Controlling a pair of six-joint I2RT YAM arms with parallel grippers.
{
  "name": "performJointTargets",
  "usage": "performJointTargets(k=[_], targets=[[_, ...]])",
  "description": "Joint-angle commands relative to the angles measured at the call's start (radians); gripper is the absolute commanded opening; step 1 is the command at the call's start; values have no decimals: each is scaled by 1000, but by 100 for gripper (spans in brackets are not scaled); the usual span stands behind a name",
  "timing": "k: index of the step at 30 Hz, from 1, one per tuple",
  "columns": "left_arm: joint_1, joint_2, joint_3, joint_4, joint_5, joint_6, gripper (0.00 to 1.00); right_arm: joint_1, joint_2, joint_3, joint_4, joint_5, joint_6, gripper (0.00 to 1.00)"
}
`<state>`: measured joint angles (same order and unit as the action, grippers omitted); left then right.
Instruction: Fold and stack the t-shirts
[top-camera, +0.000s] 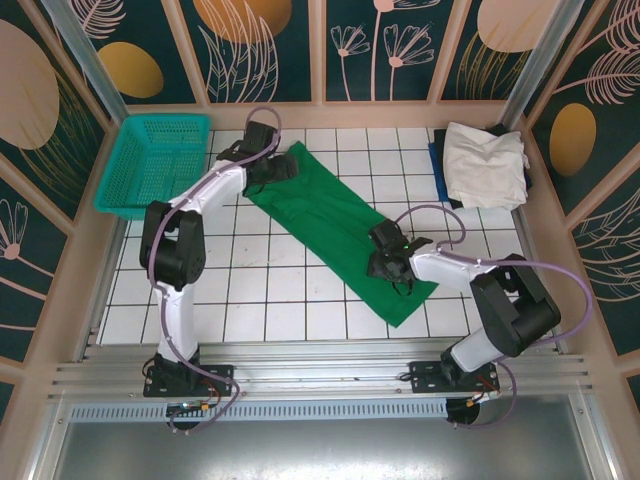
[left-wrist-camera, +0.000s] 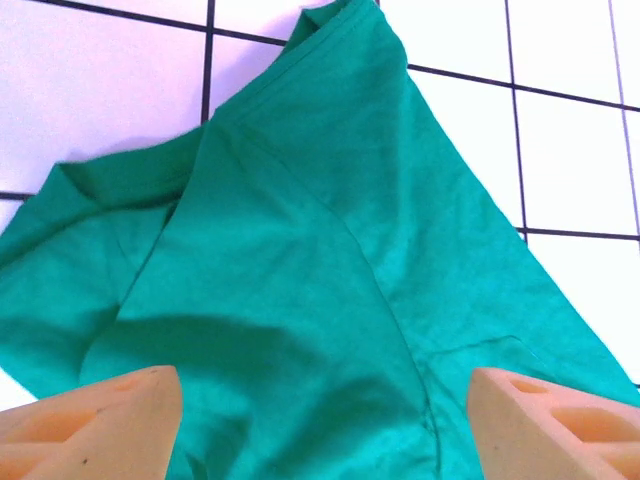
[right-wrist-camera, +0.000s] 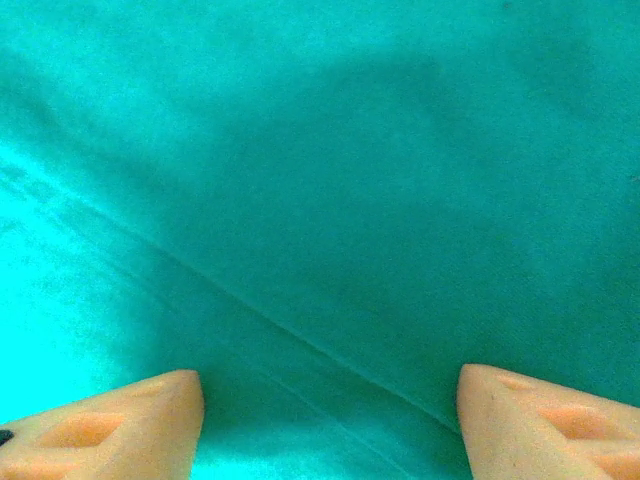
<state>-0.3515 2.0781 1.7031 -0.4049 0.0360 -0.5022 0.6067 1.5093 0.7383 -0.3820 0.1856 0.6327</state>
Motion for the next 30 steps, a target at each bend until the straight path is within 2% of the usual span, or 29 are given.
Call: performJointTargets(k=[1,5,9,16,19,21,26,30], targets=[[5,72,-54,87,74,-65,72,43,-35,9,-92,14,38,68],[5,200,70,47,87,-67,71,43,-32,37,-97,35,18,68],[5,327,223,8,88,-62,70,81,6,45,-59,-23,35,68],[4,508,473,-27,145,-17,70,276,48,77,-58,-100,172,68],[5,583,609,-24,216,11,72,373,70,145,-22,-151,196,68],[5,626,695,-9,288,15,73,415,92,229,-51,-143,188,68],[5,597,714,92,415,-18,76,437,50,313,-119,-77,155,68],[4,509,612,125,400,-44,76,390,-23,237,-179,25,159,68]])
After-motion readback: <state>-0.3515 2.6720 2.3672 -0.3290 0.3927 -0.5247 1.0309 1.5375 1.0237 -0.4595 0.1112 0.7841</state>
